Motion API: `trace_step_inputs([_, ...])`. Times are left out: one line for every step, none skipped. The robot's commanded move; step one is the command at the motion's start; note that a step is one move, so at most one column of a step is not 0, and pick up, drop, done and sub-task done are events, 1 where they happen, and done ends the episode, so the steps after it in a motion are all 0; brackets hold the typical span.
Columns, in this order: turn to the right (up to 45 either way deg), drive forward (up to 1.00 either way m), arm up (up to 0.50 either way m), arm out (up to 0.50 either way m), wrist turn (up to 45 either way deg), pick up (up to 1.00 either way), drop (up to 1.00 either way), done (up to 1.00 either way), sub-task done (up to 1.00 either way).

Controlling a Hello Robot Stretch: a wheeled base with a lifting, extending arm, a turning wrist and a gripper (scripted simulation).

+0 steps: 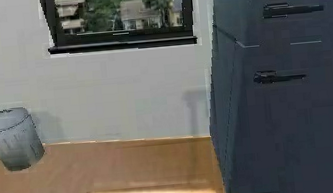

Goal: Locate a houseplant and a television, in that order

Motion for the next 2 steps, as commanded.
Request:
trace_step_inputs([-45.0, 0.0, 0.0, 0.0, 0.0, 0.0, 0.0, 0.0, 0.0])
trace_step_inputs([-42.0, 0.0, 0.0, 0.0, 0.0, 0.0, 0.0, 0.0, 0.0])
